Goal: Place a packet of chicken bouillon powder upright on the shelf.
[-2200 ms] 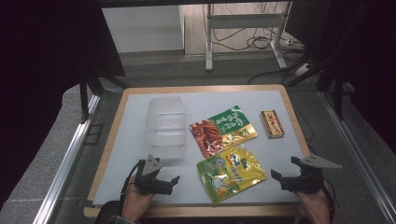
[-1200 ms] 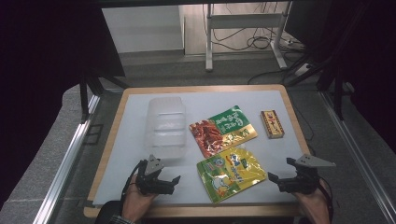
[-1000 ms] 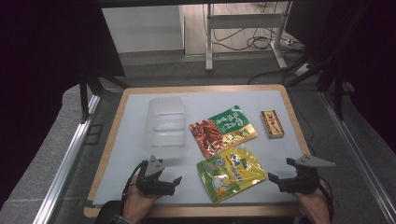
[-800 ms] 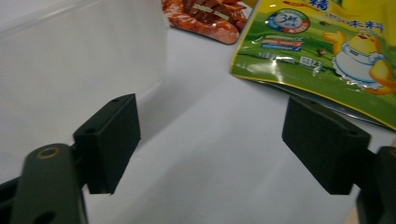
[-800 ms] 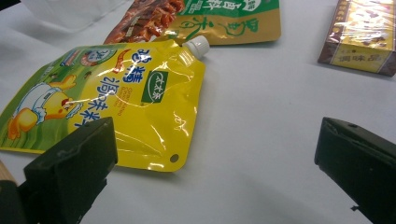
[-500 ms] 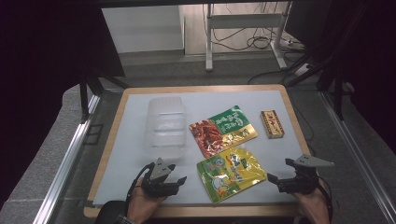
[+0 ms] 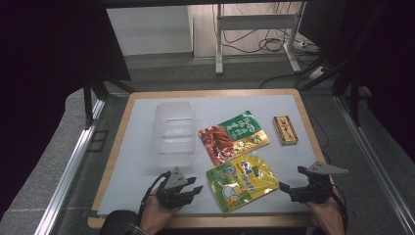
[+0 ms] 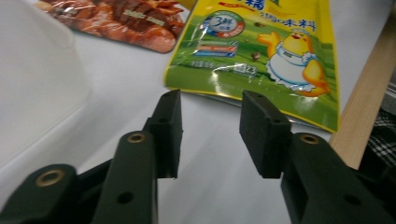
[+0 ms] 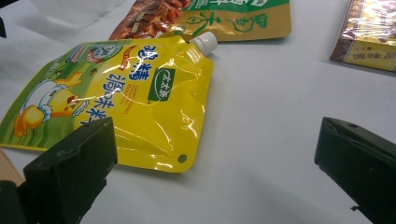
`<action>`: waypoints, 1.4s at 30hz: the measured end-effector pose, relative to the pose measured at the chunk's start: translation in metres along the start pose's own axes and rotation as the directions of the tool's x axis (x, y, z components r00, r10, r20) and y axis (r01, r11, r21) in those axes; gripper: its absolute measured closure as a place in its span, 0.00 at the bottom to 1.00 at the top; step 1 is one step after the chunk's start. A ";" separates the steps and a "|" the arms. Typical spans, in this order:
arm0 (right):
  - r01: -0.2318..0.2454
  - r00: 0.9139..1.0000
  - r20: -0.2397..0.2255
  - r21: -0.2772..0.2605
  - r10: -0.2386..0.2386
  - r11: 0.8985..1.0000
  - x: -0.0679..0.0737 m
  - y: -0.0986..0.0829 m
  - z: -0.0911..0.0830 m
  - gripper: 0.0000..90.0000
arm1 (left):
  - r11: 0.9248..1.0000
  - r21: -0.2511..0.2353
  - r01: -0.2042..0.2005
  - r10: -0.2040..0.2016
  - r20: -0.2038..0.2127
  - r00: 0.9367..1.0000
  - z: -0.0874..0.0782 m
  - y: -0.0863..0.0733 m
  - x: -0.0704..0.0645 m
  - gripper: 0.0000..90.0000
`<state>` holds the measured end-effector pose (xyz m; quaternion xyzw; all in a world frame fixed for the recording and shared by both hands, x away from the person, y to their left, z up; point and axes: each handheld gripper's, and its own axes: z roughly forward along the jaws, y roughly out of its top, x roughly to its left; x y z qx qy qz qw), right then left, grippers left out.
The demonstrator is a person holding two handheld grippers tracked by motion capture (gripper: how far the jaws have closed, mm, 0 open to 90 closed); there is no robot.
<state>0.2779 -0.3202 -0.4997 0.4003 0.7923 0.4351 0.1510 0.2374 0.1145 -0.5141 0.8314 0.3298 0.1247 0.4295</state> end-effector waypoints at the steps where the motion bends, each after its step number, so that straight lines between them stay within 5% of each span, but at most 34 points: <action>1: -0.001 1.000 -0.002 -0.002 0.001 1.000 0.000 0.000 0.000 0.00 | 1.000 0.002 0.000 0.000 0.007 1.000 0.001 0.001 0.000 0.70; 17: -0.012 1.000 0.004 0.010 0.012 1.000 -0.001 -0.001 0.001 0.00 | 0.999 0.007 -0.044 0.043 0.061 0.997 0.022 0.012 -0.011 1.00; 32: 0.000 1.000 -0.005 0.018 0.000 1.000 0.001 0.000 0.002 0.00 | 0.996 -0.012 -0.087 0.087 0.080 0.993 0.055 0.023 -0.024 1.00; 42: -0.008 1.000 -0.024 0.031 0.009 0.999 0.003 0.001 0.003 0.02 | 0.998 -0.008 -0.062 0.063 0.102 0.993 0.067 0.021 -0.021 1.00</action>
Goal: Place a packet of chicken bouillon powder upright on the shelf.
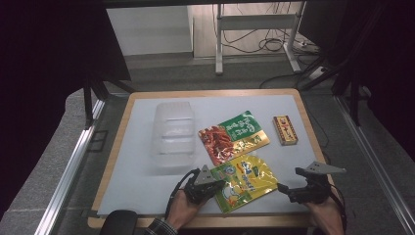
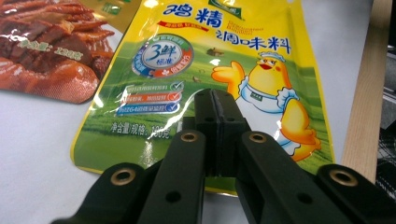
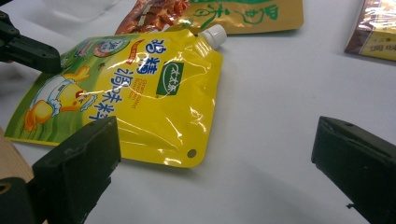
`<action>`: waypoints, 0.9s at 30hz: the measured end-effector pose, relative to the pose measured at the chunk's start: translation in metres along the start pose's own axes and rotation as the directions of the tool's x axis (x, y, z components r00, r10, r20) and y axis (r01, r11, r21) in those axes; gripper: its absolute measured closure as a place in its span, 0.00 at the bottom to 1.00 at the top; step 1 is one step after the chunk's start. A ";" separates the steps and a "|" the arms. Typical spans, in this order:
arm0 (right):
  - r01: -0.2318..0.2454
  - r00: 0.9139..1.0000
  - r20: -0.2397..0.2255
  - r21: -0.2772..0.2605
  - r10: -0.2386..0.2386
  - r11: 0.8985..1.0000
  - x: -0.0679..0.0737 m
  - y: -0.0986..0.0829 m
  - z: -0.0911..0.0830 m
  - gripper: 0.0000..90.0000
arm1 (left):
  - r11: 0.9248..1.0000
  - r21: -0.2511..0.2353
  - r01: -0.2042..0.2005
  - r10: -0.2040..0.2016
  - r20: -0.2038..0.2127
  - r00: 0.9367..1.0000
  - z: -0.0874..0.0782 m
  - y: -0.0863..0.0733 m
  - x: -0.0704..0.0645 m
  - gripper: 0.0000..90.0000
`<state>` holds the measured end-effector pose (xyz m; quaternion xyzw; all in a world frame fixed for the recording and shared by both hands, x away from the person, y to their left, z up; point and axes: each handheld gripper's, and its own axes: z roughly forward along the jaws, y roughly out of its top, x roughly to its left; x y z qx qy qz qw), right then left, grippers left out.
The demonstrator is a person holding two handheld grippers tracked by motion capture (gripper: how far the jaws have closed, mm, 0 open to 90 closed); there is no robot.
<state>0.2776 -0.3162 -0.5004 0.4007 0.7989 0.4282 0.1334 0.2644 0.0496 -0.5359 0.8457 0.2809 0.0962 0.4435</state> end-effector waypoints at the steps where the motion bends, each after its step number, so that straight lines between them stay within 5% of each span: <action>1: 0.000 1.000 -0.001 0.006 0.000 1.000 0.000 0.000 0.000 0.02 | 1.000 0.004 0.006 -0.006 -0.001 1.000 0.000 0.000 0.000 1.00; 16: 0.007 1.000 -0.023 0.025 -0.006 1.000 0.002 0.000 0.002 0.03 | 0.999 0.049 0.021 -0.019 -0.027 0.999 -0.003 -0.011 -0.003 1.00; 27: -0.014 0.996 -0.088 0.034 0.017 0.999 0.007 0.002 0.012 0.03 | 0.997 0.066 0.032 -0.032 -0.015 0.999 -0.005 -0.014 -0.001 1.00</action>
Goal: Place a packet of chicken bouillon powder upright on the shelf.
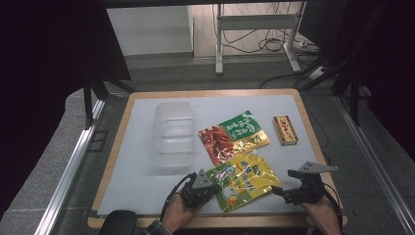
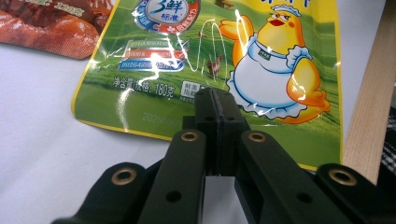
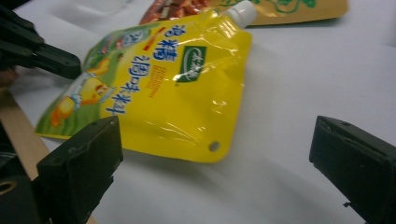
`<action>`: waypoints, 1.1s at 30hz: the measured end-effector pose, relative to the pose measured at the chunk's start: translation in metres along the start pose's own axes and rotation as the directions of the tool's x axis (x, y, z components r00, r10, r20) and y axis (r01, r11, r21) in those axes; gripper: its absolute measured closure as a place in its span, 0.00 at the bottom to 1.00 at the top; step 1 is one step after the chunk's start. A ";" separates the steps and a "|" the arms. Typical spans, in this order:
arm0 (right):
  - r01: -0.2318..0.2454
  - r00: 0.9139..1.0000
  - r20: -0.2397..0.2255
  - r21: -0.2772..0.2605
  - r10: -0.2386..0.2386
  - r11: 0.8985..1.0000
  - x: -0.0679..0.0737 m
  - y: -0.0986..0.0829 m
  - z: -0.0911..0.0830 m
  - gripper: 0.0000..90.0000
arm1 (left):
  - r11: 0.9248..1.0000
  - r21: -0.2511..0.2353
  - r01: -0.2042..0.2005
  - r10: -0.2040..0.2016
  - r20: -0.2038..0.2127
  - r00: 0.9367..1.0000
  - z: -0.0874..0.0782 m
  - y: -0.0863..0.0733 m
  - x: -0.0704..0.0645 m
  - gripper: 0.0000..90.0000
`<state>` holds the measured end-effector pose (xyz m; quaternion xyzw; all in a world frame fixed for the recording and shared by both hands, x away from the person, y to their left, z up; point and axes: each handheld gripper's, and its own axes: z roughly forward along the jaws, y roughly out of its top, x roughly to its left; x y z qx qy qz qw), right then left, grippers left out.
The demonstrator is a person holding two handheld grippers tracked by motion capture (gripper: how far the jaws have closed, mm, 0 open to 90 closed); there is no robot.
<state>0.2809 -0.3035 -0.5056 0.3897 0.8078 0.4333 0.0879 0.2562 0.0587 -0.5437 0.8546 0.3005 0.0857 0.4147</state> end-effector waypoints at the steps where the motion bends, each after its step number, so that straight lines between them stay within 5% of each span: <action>1: -0.005 1.000 -0.014 0.002 0.005 1.000 0.000 0.001 0.002 0.03 | 1.000 0.000 0.004 -0.004 0.004 1.000 0.000 0.000 0.001 1.00; 11: -0.033 0.994 -0.101 0.037 0.037 0.999 -0.001 0.007 0.024 0.05 | 1.000 0.002 0.012 -0.012 0.009 1.000 -0.001 -0.001 0.001 1.00; 24: -0.015 0.983 -0.179 0.139 0.040 0.990 0.003 0.016 0.053 0.12 | 1.000 -0.002 0.017 -0.017 0.017 1.000 -0.001 -0.001 0.002 1.00; 28: -0.077 0.967 -0.230 0.152 0.111 0.985 0.000 0.021 0.058 0.11 | 1.000 -0.004 0.017 -0.017 0.017 1.000 -0.001 -0.001 0.003 1.00; 33: -0.114 0.953 -0.266 0.128 0.145 0.985 0.001 0.025 0.060 0.07 | 1.000 -0.008 0.016 -0.015 0.016 1.000 -0.001 -0.001 0.002 1.00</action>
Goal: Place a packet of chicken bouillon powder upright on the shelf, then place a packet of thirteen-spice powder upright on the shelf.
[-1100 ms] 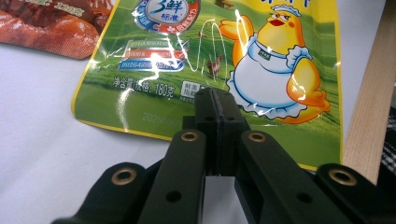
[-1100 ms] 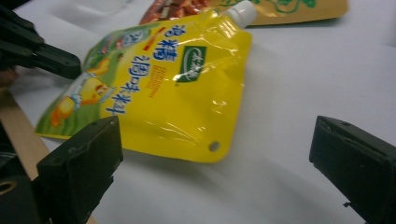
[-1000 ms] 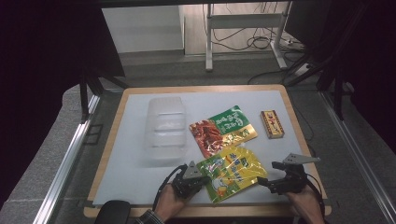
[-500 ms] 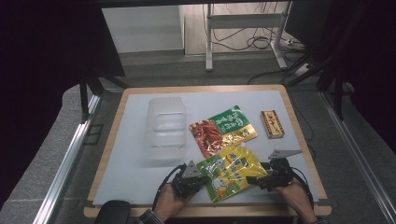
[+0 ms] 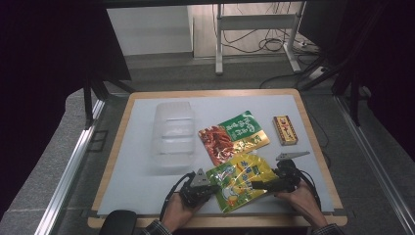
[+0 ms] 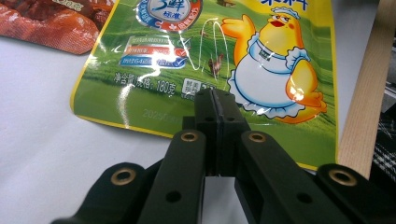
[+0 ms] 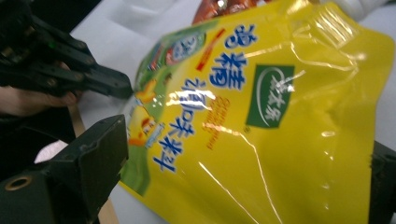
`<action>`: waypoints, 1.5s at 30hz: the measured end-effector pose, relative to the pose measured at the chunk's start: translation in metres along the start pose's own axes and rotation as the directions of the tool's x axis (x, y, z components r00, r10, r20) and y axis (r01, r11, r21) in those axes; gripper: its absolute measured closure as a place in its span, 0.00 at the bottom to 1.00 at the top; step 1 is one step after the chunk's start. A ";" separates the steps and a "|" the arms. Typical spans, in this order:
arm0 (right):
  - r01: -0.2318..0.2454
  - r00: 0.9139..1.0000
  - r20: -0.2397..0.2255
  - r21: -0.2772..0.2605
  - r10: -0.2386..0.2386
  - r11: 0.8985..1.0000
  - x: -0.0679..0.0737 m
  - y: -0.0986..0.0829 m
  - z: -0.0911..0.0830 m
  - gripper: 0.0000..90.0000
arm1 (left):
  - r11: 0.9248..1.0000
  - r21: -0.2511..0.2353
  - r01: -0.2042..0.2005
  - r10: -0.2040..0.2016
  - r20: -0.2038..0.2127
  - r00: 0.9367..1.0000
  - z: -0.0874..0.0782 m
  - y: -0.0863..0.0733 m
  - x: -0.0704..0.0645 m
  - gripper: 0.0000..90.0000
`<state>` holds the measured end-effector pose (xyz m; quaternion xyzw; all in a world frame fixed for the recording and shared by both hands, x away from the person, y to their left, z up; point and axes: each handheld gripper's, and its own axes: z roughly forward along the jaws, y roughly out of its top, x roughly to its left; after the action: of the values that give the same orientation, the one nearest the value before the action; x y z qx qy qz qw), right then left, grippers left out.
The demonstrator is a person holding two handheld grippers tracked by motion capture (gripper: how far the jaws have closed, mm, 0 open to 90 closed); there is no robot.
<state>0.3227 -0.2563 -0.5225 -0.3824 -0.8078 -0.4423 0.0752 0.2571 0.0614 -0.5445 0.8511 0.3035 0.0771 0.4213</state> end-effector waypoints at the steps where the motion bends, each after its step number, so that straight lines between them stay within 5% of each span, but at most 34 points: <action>1: -0.002 1.000 -0.001 0.001 0.002 1.000 0.002 0.001 0.000 0.07 | 1.000 -0.001 -0.002 0.002 -0.002 1.000 0.000 0.000 0.000 1.00; 3: 0.012 1.000 0.016 0.008 -0.012 1.000 0.003 0.002 0.000 0.11 | 1.000 -0.001 -0.014 0.014 -0.011 1.000 0.000 0.000 -0.002 1.00; 6: 0.033 0.995 0.088 0.039 -0.036 0.999 0.006 0.003 -0.003 0.32 | 1.000 -0.007 -0.025 0.025 -0.021 0.999 0.000 -0.001 -0.004 1.00; 9: 0.026 0.991 0.131 0.015 -0.027 1.000 0.005 0.004 -0.010 0.55 | 0.999 -0.003 -0.035 0.035 -0.031 0.999 0.000 0.000 -0.004 0.99; 18: -0.055 0.994 0.090 -0.024 0.057 0.998 0.003 0.005 -0.017 0.88 | 1.000 -0.009 -0.030 0.029 -0.040 0.999 -0.002 0.000 -0.004 0.87; 27: -0.049 0.999 0.020 -0.063 0.050 0.997 0.005 0.010 -0.024 0.97 | 0.998 -0.038 -0.058 0.055 -0.088 0.995 -0.011 0.002 -0.008 0.67; 34: -0.007 1.000 0.016 -0.089 0.008 0.996 0.014 0.014 -0.029 0.97 | 0.996 -0.036 -0.079 0.074 -0.115 0.991 -0.016 0.002 -0.011 0.50; 45: -0.007 0.999 -0.036 -0.104 0.003 0.995 0.028 0.024 -0.037 0.98 | 0.997 -0.066 -0.045 0.038 -0.109 0.993 -0.027 0.001 -0.006 0.20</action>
<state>0.3121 -0.2617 -0.4718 -0.3799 -0.7813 -0.4902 0.0707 0.2422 0.0756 -0.5258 0.8370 0.3052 0.1421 0.4314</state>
